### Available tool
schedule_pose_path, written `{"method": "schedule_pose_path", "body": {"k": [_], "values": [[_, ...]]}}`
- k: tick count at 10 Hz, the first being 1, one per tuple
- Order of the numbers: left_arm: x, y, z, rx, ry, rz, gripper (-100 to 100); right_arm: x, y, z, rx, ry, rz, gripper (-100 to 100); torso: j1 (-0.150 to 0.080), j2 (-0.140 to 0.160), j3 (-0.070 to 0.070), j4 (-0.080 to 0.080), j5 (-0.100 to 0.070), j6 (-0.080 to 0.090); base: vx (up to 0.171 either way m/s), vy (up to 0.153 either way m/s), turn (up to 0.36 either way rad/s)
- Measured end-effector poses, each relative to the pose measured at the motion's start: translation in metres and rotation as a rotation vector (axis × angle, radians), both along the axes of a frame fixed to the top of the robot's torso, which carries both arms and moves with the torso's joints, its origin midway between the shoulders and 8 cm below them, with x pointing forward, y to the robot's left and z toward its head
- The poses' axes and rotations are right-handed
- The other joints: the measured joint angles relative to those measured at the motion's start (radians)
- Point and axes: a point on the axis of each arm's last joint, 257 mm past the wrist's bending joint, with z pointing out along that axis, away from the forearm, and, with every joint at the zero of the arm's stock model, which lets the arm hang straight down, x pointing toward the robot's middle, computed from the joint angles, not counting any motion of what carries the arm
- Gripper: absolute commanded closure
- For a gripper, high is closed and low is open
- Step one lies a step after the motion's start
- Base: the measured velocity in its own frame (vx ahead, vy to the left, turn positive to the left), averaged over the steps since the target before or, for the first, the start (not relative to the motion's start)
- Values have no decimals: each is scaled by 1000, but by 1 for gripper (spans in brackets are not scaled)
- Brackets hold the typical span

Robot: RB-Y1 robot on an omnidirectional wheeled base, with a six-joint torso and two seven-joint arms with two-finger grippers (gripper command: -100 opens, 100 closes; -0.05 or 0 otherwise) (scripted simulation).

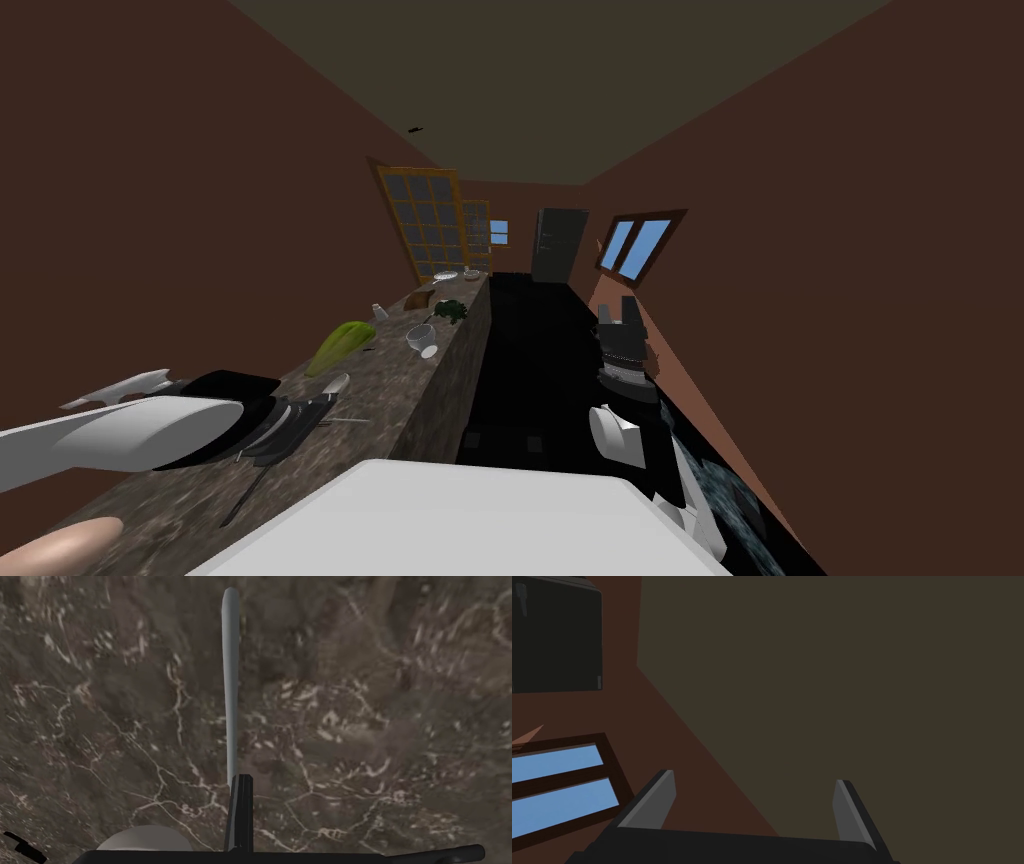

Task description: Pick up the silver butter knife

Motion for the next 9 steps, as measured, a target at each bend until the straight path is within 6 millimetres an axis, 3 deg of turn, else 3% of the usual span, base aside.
{"method": "schedule_pose_path", "body": {"k": [2, 4, 9], "values": [[0, 0, 0, 0, 0, 0, 100, 0, 0, 0, 0, 0, 0, 0, 0, 0, 0, 0, 0, 0, 0, 0, 0], [0, 0, 0, 0, 0, 0, -100, 0, 0, 0, 0, 0, 0, 0, 0, 0, 0, 0, 0, 0, -22, -43, -130], [-9, 40, 12, 84, 86, 39, -100, 0, 0, 0, 0, 0, 0, 0, -9, 5, 3, 1, -2, 1, -81, -130, -237]]}}
